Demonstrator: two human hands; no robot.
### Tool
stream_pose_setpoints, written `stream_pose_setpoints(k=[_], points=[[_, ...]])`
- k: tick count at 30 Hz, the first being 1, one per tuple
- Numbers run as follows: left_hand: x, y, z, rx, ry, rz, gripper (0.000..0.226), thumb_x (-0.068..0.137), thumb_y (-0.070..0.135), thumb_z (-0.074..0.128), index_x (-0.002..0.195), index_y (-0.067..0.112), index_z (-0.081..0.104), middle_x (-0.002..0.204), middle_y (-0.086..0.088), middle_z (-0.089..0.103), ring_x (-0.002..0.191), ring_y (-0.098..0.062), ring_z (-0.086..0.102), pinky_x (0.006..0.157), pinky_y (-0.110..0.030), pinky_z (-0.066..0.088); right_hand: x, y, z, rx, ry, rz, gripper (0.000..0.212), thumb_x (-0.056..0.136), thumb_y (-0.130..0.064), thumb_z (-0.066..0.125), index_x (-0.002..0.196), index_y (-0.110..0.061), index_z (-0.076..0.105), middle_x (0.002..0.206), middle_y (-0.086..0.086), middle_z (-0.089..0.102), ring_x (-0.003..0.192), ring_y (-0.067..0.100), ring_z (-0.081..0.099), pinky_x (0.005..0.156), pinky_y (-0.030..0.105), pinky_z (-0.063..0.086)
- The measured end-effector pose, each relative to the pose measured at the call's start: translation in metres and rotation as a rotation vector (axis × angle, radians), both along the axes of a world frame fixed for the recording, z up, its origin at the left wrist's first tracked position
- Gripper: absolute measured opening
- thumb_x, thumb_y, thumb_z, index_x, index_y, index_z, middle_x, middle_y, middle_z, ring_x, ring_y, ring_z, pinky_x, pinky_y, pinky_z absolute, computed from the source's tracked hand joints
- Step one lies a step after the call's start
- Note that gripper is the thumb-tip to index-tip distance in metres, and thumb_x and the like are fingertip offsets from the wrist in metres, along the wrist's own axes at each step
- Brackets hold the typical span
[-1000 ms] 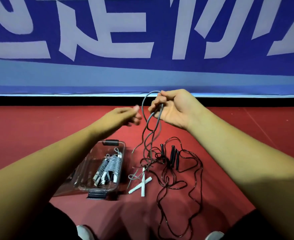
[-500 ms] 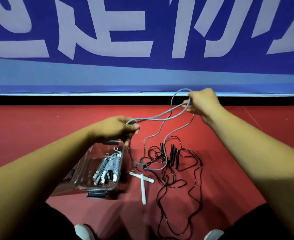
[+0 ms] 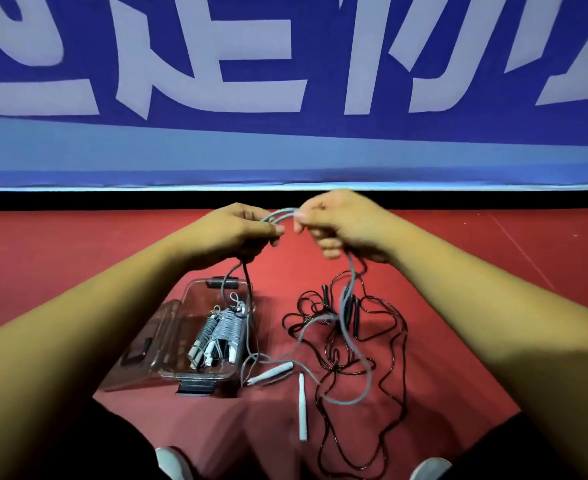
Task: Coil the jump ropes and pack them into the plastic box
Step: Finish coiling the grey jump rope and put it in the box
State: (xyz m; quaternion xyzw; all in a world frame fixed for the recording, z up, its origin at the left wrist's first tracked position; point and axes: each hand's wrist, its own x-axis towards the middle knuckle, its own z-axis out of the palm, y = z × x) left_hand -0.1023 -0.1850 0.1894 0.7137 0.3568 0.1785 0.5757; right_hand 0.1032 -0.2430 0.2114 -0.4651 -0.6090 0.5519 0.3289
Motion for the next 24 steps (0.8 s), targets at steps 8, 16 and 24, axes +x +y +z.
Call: stream_pose_setpoints(k=[8, 16, 24], points=[[-0.038, 0.012, -0.033, -0.027, 0.216, 0.048, 0.033, 0.096, 0.034, 0.053, 0.078, 0.006, 0.057, 0.071, -0.007, 0.054, 0.08, -0.02, 0.064, 0.082, -0.028, 0.05, 0.04, 0.015, 0.01, 0.157, -0.127, -0.486, 0.031, 0.101, -0.014, 0.041, 0.075, -0.008, 0.054, 0.048, 0.001, 0.035, 0.039, 0.014, 0.027, 0.045, 0.022, 0.024], [0.003, -0.014, 0.005, -0.045, -0.021, -0.009, 0.038, 0.102, 0.026, 0.05, 0.067, 0.013, 0.047, 0.057, -0.003, 0.025, 0.048, -0.014, 0.023, 0.049, -0.025, 0.031, 0.041, 0.005, 0.004, 0.162, -0.829, -0.193, 0.089, 0.076, -0.015, 0.076, 0.149, -0.01, 0.026, 0.132, 0.015, 0.054, 0.111, 0.025, 0.058, 0.094, 0.039, 0.049], [-0.003, -0.009, 0.012, -0.051, -0.032, -0.055, 0.029, 0.09, 0.027, 0.058, 0.065, 0.012, 0.053, 0.057, -0.002, 0.023, 0.049, -0.014, 0.019, 0.048, -0.027, 0.016, -0.011, -0.005, -0.004, 0.135, -0.258, 0.074, 0.021, 0.099, -0.012, 0.052, 0.093, 0.004, 0.063, 0.05, -0.005, 0.05, 0.05, 0.022, 0.059, 0.059, 0.035, 0.053]])
